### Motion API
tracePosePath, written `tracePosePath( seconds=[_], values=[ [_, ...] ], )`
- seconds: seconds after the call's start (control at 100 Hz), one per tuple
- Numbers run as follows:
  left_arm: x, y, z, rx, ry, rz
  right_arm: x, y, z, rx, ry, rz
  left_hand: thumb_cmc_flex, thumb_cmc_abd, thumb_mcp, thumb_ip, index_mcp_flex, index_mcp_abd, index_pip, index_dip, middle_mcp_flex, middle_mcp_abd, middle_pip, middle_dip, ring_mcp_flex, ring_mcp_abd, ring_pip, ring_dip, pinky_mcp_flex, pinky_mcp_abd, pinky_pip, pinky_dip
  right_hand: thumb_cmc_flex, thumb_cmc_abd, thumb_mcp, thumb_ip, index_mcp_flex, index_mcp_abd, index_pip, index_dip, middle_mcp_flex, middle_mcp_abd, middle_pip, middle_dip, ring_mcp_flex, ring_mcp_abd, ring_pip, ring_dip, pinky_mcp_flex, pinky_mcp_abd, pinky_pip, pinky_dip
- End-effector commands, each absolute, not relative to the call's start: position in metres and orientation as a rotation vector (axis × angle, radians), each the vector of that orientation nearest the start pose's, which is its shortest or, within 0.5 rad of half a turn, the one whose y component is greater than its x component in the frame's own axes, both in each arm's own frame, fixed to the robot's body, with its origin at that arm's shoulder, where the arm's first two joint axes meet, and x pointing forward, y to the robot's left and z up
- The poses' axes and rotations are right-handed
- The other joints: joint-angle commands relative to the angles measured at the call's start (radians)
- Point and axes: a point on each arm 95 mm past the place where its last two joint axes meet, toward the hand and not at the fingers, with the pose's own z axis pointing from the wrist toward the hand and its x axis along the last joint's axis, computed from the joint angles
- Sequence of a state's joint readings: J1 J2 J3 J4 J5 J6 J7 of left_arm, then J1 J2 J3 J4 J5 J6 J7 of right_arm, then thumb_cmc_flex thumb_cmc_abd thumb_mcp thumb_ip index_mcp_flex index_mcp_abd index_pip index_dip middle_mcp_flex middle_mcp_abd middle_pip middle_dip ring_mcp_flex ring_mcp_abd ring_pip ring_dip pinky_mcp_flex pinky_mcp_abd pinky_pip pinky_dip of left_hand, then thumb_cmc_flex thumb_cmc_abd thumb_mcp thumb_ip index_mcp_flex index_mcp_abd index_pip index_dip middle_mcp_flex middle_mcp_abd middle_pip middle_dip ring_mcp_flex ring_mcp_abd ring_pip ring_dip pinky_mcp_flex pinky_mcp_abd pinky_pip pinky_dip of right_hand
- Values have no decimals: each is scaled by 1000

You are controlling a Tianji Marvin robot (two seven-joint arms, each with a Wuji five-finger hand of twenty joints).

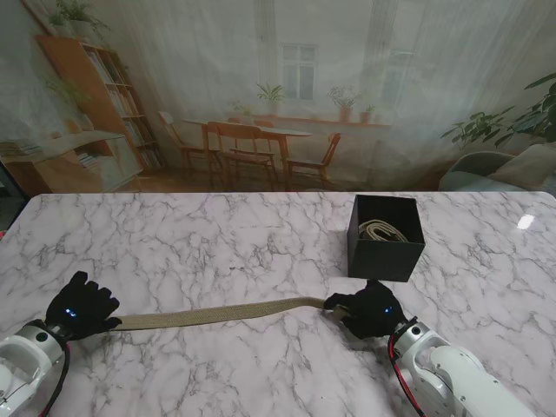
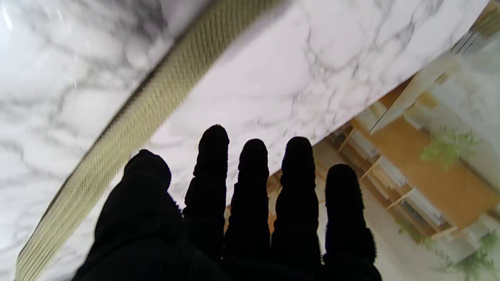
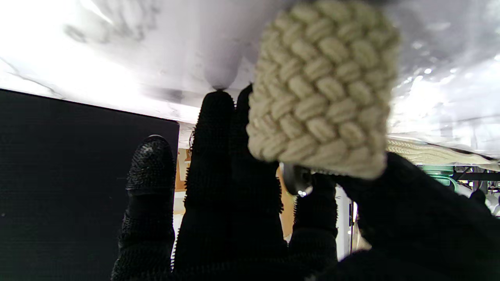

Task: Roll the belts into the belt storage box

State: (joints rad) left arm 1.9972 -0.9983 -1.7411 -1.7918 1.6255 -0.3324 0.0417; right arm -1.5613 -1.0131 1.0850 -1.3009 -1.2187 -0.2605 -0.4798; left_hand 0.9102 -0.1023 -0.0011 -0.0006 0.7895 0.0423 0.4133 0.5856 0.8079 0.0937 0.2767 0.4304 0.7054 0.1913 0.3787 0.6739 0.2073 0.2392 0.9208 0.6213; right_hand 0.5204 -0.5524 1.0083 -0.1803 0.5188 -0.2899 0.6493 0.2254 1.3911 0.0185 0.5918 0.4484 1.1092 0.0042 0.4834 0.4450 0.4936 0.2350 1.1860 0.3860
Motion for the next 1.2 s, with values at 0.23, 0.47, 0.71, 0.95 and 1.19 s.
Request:
tracePosePath(
  seconds=[0.23,0.47,0.71,0.95,1.19],
  values=[
    [331,99,-260,-535,1773,-1115,359,-27,-410,837,1727,1573,-23,52,-19,-14,-27,3,-25,-10,-41,22,-36,-3,-27,18,-25,-25,-30,49,-23,-2,-131,11,33,11,209,160,34,-1,40,-83,-50,-40,-4,-88,-52,-36,4,-22,10,-4],
    [339,73,-262,-563,1727,-1233,355,-26,-400,934,1832,1533,-24,55,-19,-15,-33,4,-39,-5,-61,28,-51,-12,-44,21,-48,-45,-44,60,-61,-17,-288,155,-97,56,151,298,-2,-2,-106,-63,-191,-111,-112,-78,-133,-85,-62,-25,-35,-8],
    [344,58,-273,-607,1724,-1286,353,-27,-387,940,1938,1469,-24,55,-19,-16,-31,5,-41,0,-59,28,-51,-11,-44,21,-47,-48,-44,62,-70,-19,-252,170,-126,77,7,296,-52,-11,-277,-35,-257,-198,-227,-57,-185,-137,-125,-14,-84,-12],
    [344,55,-280,-632,1733,-1291,352,-26,-383,1043,2032,1412,-24,57,-20,-16,-32,7,-43,2,-62,29,-52,-12,-47,23,-48,-50,-46,62,-73,-18,-239,182,-82,91,-114,441,-116,-30,-415,36,-319,-251,-331,-15,-247,-178,-185,-10,-138,-26],
    [344,54,-282,-640,1736,-1292,351,-24,-373,1117,2103,1374,-22,56,-20,-16,-32,7,-45,4,-62,30,-52,-12,-48,23,-48,-51,-47,64,-76,-16,-286,253,-169,96,-177,532,-145,-69,-508,144,-504,-350,-442,73,-294,-231,-244,4,-200,-44]
  ],
)
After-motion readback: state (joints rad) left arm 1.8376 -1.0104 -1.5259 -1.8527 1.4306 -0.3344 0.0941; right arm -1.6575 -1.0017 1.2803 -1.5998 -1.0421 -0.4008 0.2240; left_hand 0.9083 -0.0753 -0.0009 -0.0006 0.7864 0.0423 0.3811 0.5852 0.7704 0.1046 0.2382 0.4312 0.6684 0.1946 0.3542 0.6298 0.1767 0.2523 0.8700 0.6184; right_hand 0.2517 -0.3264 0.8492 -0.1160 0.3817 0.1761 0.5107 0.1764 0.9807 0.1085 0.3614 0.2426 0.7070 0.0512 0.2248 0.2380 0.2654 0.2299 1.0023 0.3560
